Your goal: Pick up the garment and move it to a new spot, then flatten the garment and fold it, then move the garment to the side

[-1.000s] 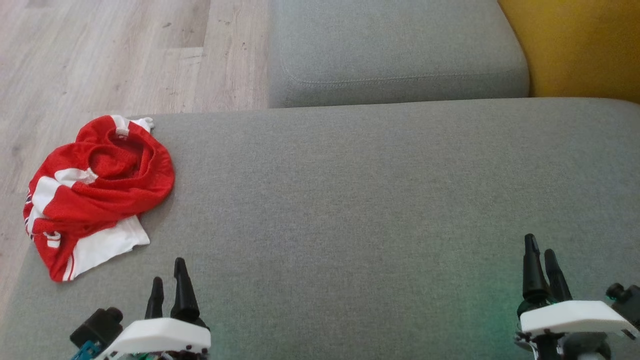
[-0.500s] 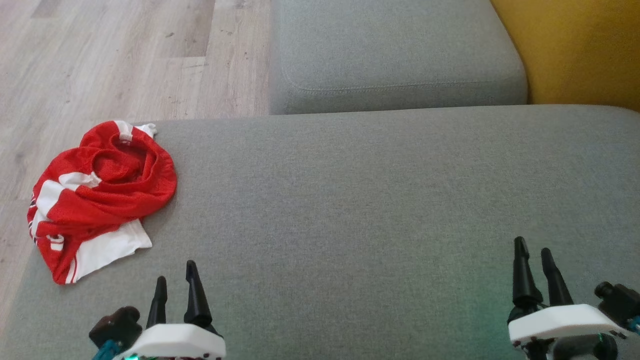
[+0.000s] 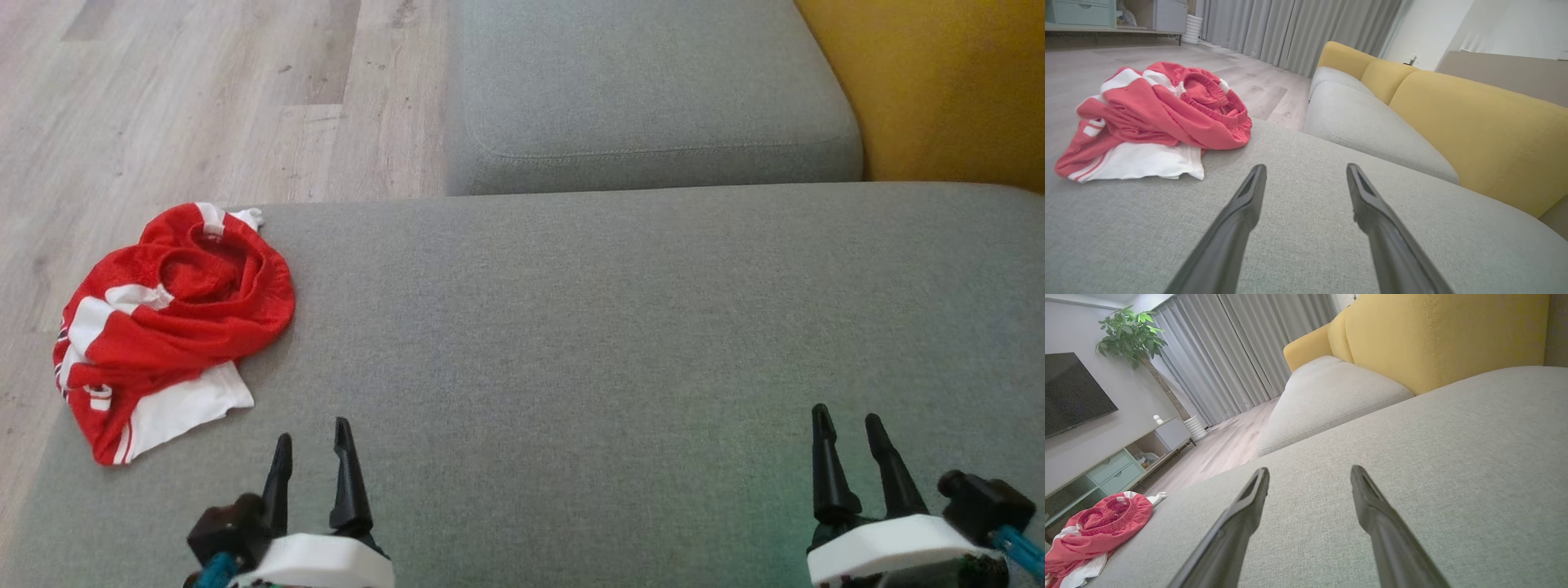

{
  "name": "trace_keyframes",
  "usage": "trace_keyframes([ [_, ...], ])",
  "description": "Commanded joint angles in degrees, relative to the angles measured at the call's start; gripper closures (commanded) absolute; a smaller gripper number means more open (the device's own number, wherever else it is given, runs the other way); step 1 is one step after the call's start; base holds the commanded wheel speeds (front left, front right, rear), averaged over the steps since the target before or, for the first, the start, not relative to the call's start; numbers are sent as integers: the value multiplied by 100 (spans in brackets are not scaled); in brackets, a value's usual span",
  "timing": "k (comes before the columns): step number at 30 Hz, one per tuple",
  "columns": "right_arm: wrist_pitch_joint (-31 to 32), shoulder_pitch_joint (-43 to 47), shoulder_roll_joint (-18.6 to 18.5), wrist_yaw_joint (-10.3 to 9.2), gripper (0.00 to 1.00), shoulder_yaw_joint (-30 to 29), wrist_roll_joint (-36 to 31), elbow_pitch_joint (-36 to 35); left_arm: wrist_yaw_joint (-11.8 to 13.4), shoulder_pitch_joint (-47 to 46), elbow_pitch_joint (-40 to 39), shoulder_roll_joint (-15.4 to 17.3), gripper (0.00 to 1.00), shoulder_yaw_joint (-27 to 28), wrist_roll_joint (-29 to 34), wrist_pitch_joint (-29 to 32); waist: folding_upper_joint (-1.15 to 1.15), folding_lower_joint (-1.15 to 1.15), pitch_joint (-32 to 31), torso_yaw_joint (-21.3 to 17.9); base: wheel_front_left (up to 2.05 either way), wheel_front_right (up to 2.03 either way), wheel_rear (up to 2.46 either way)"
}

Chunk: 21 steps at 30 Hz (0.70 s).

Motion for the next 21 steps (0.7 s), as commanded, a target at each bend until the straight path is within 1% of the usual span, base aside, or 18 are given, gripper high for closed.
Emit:
trace_keyframes([
  [1,-107,-179,-55,34,0,137,-223,-225,15,-142,-229,38,0,84,223,-111,0,0,-14,8,0,0,0],
  [13,-293,-96,-60,38,0,156,-963,-181,149,-86,-198,42,0,14,801,-298,0,0,-126,-2,0,0,0],
  [21,-429,-5,-64,41,0,135,-1475,-147,249,-43,114,44,0,35,1219,-434,0,0,-204,-27,0,0,0],
])
